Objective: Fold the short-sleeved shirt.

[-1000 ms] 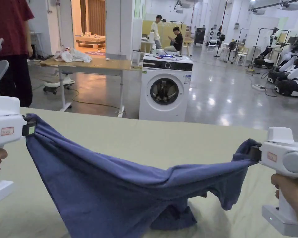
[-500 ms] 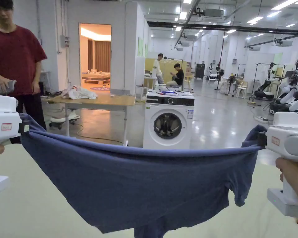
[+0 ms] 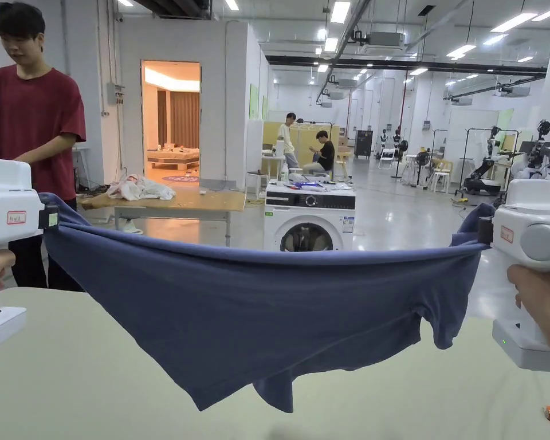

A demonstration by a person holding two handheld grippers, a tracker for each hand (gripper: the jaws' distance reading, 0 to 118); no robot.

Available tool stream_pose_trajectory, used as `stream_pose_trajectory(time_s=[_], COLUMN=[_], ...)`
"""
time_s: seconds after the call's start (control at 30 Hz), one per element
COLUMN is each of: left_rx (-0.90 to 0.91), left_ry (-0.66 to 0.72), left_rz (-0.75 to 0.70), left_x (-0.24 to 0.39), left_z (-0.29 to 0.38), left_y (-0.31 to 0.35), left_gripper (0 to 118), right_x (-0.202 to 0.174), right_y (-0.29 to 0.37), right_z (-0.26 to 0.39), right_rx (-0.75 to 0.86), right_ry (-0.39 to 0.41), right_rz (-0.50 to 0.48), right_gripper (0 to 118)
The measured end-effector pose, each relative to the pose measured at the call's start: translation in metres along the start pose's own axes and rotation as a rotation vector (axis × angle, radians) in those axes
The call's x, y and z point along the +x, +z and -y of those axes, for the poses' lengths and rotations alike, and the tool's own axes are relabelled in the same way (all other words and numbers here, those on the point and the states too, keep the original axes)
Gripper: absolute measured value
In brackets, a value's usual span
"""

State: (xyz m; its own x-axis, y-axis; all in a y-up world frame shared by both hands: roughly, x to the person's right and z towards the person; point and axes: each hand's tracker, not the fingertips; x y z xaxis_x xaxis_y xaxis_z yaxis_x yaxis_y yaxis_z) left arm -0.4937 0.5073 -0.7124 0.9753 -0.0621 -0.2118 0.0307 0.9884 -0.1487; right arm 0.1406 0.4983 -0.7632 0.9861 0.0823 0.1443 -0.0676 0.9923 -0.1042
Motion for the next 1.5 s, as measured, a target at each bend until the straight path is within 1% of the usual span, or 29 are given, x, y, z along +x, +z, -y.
stream_pose_trajectory(time_s=[0.13, 0.2, 0.23, 0.27, 0.37, 0.43, 0.57, 0.67, 0.7, 0.8, 0.87, 0.93, 1.07, 1.2, 1.23, 1.27, 1.3, 1.33, 1.37, 1.4, 1.43, 1.47, 1.5], left_rx=[-0.044, -0.074, -0.095, -0.107, -0.158, -0.170, -0.196, -0.210, -0.230, -0.257, -0.280, -0.306, -0.343, -0.379, -0.387, -0.394, -0.405, -0.418, -0.420, -0.420, -0.416, -0.407, -0.396], left_ry=[0.009, -0.002, -0.006, 0.005, 0.049, 0.055, 0.101, 0.101, 0.079, 0.068, 0.083, 0.117, 0.110, 0.106, 0.111, 0.114, 0.112, 0.109, 0.114, 0.120, 0.127, 0.129, 0.127], left_rz=[0.004, 0.003, 0.004, 0.003, 0.022, 0.019, 0.025, 0.024, 0.032, 0.029, 0.024, 0.017, 0.019, 0.018, 0.013, 0.005, -0.016, -0.046, -0.062, -0.077, -0.088, -0.086, -0.082], left_x=[0.004, 0.006, 0.007, 0.007, 0.006, 0.004, -0.002, -0.004, -0.001, -0.004, -0.004, -0.006, -0.004, 0.000, -0.005, -0.005, -0.005, -0.004, -0.008, -0.009, -0.010, -0.009, -0.010], left_z=[0.052, 0.083, 0.100, 0.114, 0.162, 0.191, 0.240, 0.271, 0.279, 0.309, 0.326, 0.340, 0.359, 0.375, 0.389, 0.392, 0.396, 0.398, 0.397, 0.397, 0.395, 0.393, 0.392], left_y=[-0.005, -0.004, -0.003, -0.001, 0.015, 0.022, 0.057, 0.089, 0.102, 0.133, 0.153, 0.165, 0.184, 0.194, 0.187, 0.188, 0.190, 0.191, 0.194, 0.196, 0.198, 0.200, 0.202], left_gripper=[0, 0, 0, 0, 0, 0, 0, 0, 0, 0, 0, 0, 0, 0, 3, 9, 17, 30, 36, 41, 45, 45, 45], right_x=[-0.001, -0.002, -0.002, -0.002, 0.001, 0.005, 0.011, 0.016, 0.018, 0.021, 0.024, 0.026, 0.032, 0.035, 0.036, 0.037, 0.037, 0.036, 0.034, 0.031, 0.026, 0.023, 0.022], right_y=[0.003, 0.007, 0.012, 0.016, 0.022, 0.035, 0.069, 0.093, 0.100, 0.126, 0.141, 0.153, 0.171, 0.187, 0.190, 0.193, 0.196, 0.198, 0.200, 0.202, 0.208, 0.211, 0.213], right_z=[0.044, 0.067, 0.080, 0.092, 0.133, 0.159, 0.209, 0.242, 0.251, 0.278, 0.295, 0.308, 0.330, 0.349, 0.354, 0.359, 0.364, 0.368, 0.370, 0.371, 0.366, 0.362, 0.358], right_rx=[-0.042, -0.062, -0.079, -0.081, -0.121, -0.141, -0.193, -0.237, -0.246, -0.272, -0.294, -0.334, -0.381, -0.422, -0.434, -0.439, -0.446, -0.451, -0.454, -0.454, -0.442, -0.424, -0.404], right_ry=[0.019, 0.035, 0.056, 0.056, 0.093, 0.096, 0.135, 0.130, 0.127, 0.142, 0.138, 0.139, 0.135, 0.113, 0.104, 0.095, 0.090, 0.091, 0.097, 0.110, 0.135, 0.144, 0.140], right_rz=[-0.007, -0.006, -0.008, -0.004, -0.001, -0.004, -0.003, -0.007, -0.002, -0.008, -0.003, 0.002, 0.008, 0.015, 0.015, 0.015, 0.013, 0.015, 0.019, 0.031, 0.057, 0.068, 0.069], right_gripper=[1, 1, 1, 1, 1, 1, 1, 1, 1, 1, 1, 1, 1, 1, 2, 2, 2, 3, 8, 18, 43, 61, 69])
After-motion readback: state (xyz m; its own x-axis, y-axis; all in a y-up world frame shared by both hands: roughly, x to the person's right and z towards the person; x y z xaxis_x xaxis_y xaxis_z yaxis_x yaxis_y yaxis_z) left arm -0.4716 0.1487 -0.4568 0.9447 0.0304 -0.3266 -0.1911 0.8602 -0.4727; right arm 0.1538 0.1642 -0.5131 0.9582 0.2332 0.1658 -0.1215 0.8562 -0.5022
